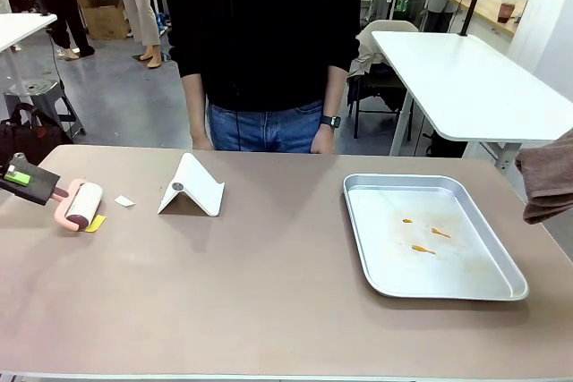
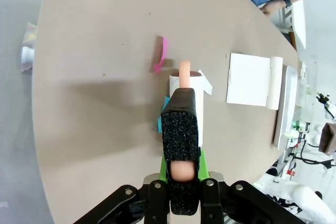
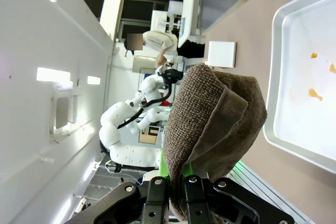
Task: Clean the surface of the table.
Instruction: If a person points to the right, clean the right side of the table with your right hand, and if they point to the left, clean the left side with your left hand.
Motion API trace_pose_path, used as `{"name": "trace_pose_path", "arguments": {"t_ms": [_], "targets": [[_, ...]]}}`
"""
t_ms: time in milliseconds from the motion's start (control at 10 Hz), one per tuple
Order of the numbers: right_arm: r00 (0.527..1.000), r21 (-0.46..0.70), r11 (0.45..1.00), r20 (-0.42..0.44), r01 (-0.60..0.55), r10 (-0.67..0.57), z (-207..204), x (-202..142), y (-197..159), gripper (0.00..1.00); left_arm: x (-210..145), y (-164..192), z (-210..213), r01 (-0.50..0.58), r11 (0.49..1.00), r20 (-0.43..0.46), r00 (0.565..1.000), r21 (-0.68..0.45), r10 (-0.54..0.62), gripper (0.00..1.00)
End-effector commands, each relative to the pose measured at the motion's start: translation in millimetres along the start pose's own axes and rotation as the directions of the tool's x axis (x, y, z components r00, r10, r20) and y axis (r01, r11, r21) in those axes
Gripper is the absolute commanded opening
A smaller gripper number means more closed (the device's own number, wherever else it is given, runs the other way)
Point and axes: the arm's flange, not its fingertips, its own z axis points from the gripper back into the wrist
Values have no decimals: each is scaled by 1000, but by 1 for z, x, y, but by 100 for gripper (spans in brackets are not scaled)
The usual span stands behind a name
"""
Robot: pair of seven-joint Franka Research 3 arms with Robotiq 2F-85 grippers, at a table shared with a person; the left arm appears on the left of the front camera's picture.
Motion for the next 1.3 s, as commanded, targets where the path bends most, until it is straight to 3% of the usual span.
{"name": "trace_pose_path", "arguments": {"t_ms": [0, 700, 1200], "targets": [[1000, 11, 1000, -3, -3, 3, 1, -1, 2, 3, -13, 3, -27, 22, 1000, -4, 1000, 10, -22, 21], [1000, 11, 1000, -3, -3, 3, 1, -1, 2, 3, -10, -46, -85, 89, 996, -112, 990, 2, -88, 21], [1000, 11, 1000, -3, -3, 3, 1, -1, 2, 3, -4, -45, -40, 105, 989, -47, 993, -103, -110, 21]]}}
